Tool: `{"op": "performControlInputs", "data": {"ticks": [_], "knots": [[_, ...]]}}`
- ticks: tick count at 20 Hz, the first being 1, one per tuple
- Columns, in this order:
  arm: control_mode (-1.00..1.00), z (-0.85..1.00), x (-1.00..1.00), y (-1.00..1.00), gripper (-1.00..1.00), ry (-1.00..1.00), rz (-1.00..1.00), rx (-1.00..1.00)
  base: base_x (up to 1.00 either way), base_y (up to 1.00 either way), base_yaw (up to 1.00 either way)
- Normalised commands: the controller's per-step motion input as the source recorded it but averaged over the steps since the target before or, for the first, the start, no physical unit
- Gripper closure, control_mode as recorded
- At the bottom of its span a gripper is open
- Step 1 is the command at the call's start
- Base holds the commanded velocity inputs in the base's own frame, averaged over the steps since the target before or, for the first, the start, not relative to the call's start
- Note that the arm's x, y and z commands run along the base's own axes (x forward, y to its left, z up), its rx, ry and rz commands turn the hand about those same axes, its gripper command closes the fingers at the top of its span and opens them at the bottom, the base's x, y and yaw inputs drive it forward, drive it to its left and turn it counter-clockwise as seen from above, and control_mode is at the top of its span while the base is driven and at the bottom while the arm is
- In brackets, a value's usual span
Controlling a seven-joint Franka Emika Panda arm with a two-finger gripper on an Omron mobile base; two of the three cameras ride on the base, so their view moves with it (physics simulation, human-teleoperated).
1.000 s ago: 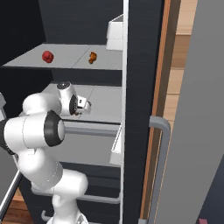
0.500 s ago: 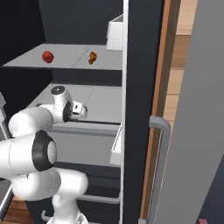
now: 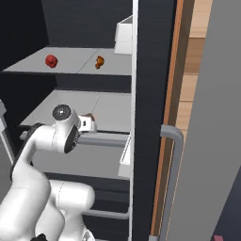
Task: Place one bell pepper and one chicken drumstick in each tupperware on the nearby counter, to pack two identical lunches.
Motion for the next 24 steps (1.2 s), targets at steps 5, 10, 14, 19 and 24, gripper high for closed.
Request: {"op": "performControlInputs", "data": {"ticks": [5, 10, 14, 19, 24], "knots": [[-1.0, 0.47, -1.0, -0.05, 1.0, 0.02, 0.0, 0.0, 0.0, 0.0, 0.0], [-1.0, 0.55, -0.88, 0.0, 1.0, 0.1, 0.0, -0.02, 0.0, 0.0, 0.0], [-1.0, 0.62, -0.67, 0.0, 1.0, 0.01, 0.0, -0.03, 0.0, 0.0, 0.0], [-1.0, 0.34, -0.55, 0.05, 1.0, 0.05, 0.0, -0.05, 0.0, 0.0, 0.0], [1.0, 0.02, -0.13, 0.0, 1.0, 0.01, 0.0, -0.01, -0.73, 0.0, 0.0]]}}
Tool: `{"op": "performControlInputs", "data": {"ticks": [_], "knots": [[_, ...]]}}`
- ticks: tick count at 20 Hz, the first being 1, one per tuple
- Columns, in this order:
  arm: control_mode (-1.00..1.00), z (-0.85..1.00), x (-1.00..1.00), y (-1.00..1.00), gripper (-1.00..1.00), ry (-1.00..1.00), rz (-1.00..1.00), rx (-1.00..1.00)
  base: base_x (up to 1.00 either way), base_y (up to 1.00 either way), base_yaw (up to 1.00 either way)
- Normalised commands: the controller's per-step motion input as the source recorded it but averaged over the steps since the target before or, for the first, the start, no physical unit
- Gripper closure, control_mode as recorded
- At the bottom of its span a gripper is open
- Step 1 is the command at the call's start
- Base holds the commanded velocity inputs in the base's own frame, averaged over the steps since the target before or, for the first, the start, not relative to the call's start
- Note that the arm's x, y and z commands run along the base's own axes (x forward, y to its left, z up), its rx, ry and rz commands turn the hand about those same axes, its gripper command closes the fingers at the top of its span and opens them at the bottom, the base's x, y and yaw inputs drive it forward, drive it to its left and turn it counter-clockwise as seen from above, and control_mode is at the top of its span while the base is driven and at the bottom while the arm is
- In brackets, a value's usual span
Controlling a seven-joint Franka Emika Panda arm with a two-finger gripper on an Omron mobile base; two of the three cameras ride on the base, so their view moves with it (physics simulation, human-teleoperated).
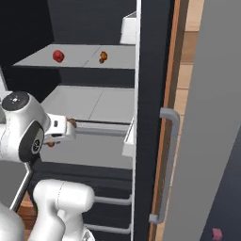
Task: Place one bell pepper and one chicken drumstick in each tupperware on the nearby counter, to pack two identical lunches.
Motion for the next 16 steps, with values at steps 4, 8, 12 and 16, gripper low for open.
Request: {"op": "performControlInputs", "data": {"ticks": [4, 8, 12, 16], "knots": [[1.0, 0.0, 0.0, 0.0, 1.0, 0.0, 0.0, 0.0, -1.0, -0.01, 0.0], [1.0, 0.0, 0.0, 0.0, 1.0, 0.0, 0.0, 0.0, -1.0, 0.0, 0.0], [1.0, 0.0, 0.0, 0.0, 1.0, 0.0, 0.0, 0.0, -0.99, 0.0, 0.0], [1.0, 0.0, 0.0, 0.0, 1.0, 0.0, 0.0, 0.0, -0.72, 0.19, 0.0]]}}
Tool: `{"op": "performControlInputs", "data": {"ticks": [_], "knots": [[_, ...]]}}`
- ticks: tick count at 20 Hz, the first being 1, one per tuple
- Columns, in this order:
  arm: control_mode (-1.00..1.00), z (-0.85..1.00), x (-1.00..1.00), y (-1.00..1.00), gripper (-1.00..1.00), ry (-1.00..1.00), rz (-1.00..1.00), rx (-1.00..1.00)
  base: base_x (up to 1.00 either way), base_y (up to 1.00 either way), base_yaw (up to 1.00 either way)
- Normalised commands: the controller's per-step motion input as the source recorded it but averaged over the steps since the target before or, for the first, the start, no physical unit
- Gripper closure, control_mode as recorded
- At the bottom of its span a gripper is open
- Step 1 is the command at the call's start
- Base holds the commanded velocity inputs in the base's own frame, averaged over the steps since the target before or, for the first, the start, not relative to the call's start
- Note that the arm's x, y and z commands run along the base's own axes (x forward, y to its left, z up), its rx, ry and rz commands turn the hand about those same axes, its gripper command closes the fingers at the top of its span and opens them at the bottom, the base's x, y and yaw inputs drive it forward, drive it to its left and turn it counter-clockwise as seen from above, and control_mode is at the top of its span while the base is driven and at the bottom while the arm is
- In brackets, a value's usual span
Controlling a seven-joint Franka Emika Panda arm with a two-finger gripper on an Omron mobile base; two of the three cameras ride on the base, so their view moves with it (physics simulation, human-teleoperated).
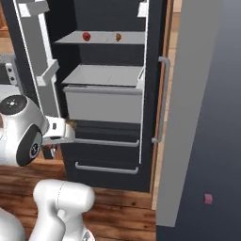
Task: Place one bell pepper and one chicken drumstick in each tupperware on the nearby counter, to pack two identical lunches.
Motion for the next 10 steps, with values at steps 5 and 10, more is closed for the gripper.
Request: {"op": "performControlInputs", "data": {"ticks": [5, 10], "knots": [[1.0, 0.0, 0.0, 0.0, 1.0, 0.0, 0.0, 0.0, -0.31, 0.71, 0.0], [1.0, 0.0, 0.0, 0.0, 1.0, 0.0, 0.0, 0.0, -0.01, 1.0, 0.0]]}}
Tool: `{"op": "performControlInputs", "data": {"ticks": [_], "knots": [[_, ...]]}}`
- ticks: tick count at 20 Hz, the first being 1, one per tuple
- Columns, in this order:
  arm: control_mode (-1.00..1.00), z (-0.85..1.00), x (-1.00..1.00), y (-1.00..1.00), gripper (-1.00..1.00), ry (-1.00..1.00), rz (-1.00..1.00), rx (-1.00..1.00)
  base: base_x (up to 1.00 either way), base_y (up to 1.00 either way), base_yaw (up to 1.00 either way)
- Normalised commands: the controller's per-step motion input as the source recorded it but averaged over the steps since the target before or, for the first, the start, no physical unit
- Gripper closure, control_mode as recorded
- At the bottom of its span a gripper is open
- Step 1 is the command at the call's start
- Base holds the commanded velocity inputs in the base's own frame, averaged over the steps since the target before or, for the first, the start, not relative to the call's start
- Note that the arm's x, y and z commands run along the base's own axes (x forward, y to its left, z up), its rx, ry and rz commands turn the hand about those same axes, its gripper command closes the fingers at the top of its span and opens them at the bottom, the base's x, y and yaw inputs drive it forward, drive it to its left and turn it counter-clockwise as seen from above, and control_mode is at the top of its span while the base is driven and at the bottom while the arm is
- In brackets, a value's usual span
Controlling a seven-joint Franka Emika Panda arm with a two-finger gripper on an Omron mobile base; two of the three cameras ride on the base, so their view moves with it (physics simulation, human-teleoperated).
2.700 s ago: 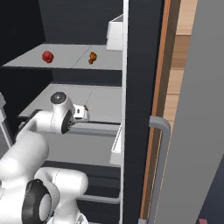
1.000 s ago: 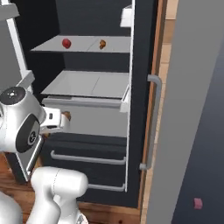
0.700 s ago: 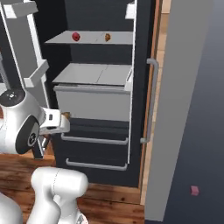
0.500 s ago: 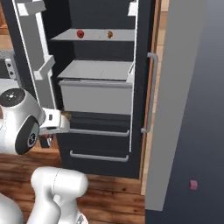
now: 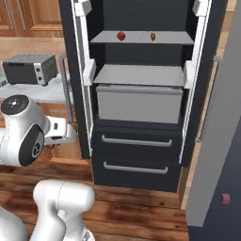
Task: Place one bell pepper and one chicken drumstick in each tupperware on the nearby counter, to pack two identical lunches.
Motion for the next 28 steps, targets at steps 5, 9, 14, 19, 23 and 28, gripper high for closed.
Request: {"op": "performControlInputs", "data": {"ticks": [5, 9, 14, 19, 23, 28], "knots": [[1.0, 0.0, 0.0, 0.0, 1.0, 0.0, 0.0, 0.0, 0.0, 1.0, 0.0], [1.0, 0.0, 0.0, 0.0, 1.0, 0.0, 0.0, 0.0, 0.0, 1.0, 0.0], [1.0, 0.0, 0.0, 0.0, 1.0, 0.0, 0.0, 0.0, 0.0, 1.0, 0.0], [1.0, 0.0, 0.0, 0.0, 1.0, 0.0, 0.0, 0.0, 0.03, 0.65, -0.01], [1.0, 0.0, 0.0, 0.0, 1.0, 0.0, 0.0, 0.0, 0.34, 0.07, -0.12], [1.0, 0.0, 0.0, 0.0, 1.0, 0.0, 0.0, 0.0, 0.49, 0.01, -0.15]]}}
